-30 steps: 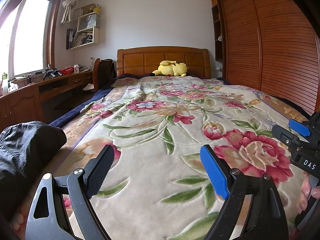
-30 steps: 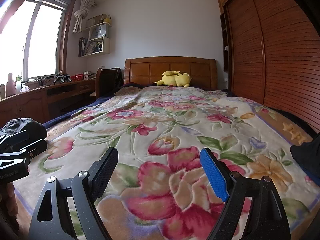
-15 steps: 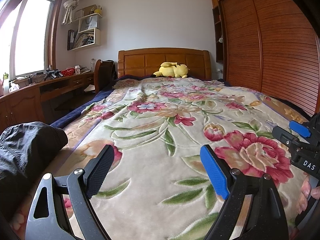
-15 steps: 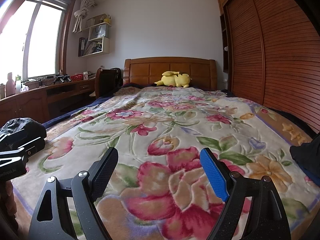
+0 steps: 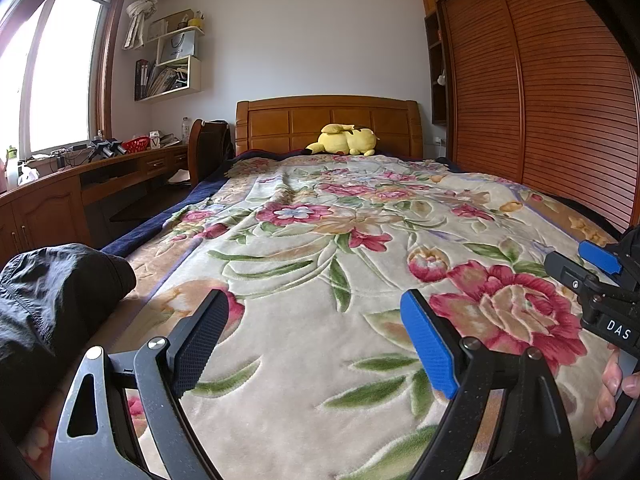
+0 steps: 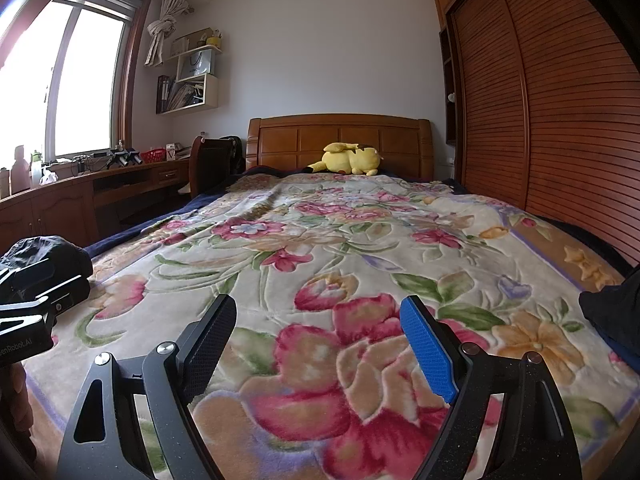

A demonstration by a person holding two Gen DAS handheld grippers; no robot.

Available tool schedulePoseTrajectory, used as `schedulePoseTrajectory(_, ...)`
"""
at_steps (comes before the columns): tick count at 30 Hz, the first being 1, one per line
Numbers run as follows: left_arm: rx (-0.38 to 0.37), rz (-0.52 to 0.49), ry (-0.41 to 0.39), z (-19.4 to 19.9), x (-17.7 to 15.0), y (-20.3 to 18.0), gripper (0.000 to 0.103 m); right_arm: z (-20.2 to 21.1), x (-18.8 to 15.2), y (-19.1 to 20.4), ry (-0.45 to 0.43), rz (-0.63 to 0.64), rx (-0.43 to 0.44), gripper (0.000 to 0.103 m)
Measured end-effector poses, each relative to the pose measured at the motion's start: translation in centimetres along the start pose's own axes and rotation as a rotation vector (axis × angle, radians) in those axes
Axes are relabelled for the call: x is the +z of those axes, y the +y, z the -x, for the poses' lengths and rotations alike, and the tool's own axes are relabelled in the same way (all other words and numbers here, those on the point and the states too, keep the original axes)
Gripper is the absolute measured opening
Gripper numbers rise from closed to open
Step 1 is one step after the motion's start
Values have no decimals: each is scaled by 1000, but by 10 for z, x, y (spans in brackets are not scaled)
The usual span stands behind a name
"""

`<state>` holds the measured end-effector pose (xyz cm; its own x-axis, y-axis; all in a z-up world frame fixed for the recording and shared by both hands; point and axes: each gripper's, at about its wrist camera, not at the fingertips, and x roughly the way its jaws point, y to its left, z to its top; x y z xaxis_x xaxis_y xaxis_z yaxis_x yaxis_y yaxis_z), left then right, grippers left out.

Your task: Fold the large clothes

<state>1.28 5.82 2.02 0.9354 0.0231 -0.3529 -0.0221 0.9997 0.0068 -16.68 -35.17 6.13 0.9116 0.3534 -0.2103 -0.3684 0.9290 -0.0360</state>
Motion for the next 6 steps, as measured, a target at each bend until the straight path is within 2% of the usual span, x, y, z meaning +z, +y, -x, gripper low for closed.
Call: schedulePoseTrajectory(6,4,-2,-2,1,0,2,88,0,0,0,0,-1,2,85)
